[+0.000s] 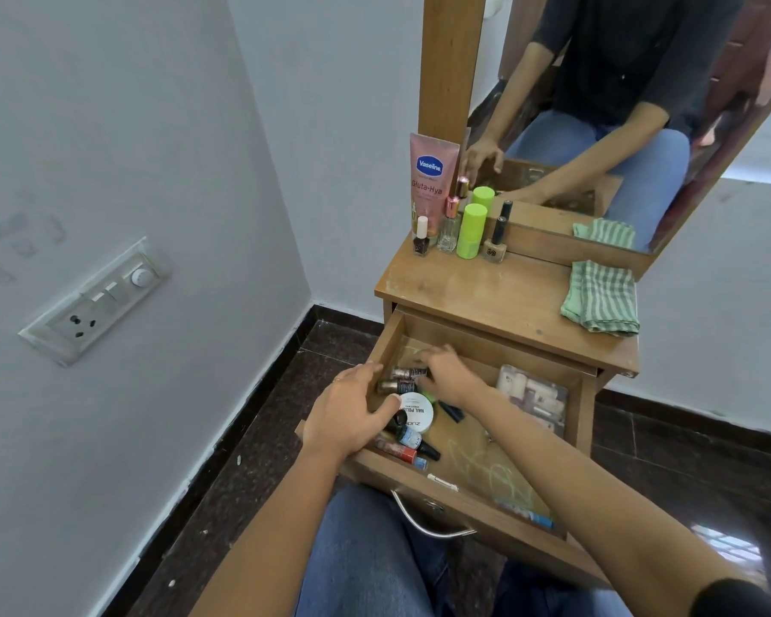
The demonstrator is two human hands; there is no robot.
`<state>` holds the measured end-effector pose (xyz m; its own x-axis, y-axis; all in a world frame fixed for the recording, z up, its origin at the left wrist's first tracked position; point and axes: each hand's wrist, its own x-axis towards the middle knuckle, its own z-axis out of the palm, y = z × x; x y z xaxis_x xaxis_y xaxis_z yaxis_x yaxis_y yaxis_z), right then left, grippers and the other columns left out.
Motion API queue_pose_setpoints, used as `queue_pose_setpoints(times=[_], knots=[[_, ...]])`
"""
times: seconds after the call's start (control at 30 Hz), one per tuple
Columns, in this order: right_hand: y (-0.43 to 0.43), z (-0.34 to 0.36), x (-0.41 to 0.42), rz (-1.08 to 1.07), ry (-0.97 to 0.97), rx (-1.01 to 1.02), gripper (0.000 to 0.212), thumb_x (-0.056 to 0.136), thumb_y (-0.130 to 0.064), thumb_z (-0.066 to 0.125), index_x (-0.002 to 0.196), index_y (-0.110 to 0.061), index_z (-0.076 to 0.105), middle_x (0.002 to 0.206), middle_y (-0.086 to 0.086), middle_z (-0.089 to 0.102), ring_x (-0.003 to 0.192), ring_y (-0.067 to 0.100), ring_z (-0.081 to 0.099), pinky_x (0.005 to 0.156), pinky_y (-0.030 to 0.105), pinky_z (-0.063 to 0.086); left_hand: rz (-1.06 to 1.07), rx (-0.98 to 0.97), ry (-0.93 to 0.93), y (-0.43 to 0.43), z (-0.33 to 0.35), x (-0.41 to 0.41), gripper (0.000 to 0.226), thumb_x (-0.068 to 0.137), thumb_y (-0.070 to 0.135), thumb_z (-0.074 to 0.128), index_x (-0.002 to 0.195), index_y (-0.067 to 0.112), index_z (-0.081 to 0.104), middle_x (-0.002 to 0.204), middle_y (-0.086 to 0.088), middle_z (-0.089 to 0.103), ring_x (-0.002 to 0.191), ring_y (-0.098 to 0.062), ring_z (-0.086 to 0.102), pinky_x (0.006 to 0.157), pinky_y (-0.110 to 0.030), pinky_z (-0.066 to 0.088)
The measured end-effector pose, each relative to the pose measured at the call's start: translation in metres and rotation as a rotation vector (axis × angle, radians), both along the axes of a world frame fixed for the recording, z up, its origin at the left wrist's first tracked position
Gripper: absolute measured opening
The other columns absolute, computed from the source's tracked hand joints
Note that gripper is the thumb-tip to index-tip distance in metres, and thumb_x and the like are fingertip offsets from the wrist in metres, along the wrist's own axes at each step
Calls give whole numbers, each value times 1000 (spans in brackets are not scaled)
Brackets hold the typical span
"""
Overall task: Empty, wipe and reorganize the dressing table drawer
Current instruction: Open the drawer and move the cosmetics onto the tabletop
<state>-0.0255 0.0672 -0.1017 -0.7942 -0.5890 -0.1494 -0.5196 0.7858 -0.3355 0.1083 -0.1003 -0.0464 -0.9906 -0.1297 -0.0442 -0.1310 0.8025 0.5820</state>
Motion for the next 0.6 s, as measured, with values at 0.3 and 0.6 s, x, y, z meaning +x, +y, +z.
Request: queue_pose_setpoints(times=[0.3, 0.6], knots=[[-11, 9, 13, -76, 19, 105, 33, 94, -15, 45, 123, 0, 48, 124, 18, 50, 122, 35, 38, 101, 40, 35, 2, 12, 2, 0, 1, 0, 60, 88, 53, 57, 142, 30, 45, 142, 5, 51, 126, -14, 51, 97, -34, 44], [-13, 80, 6, -60, 288, -506, 16, 86, -11, 54, 102, -8, 54, 97, 6, 54, 82, 16, 50, 70, 27, 41, 4, 4, 12, 0, 1, -1, 60, 87, 53, 58, 142, 29, 47, 141, 5, 52, 125, -15, 53, 96, -34, 45]])
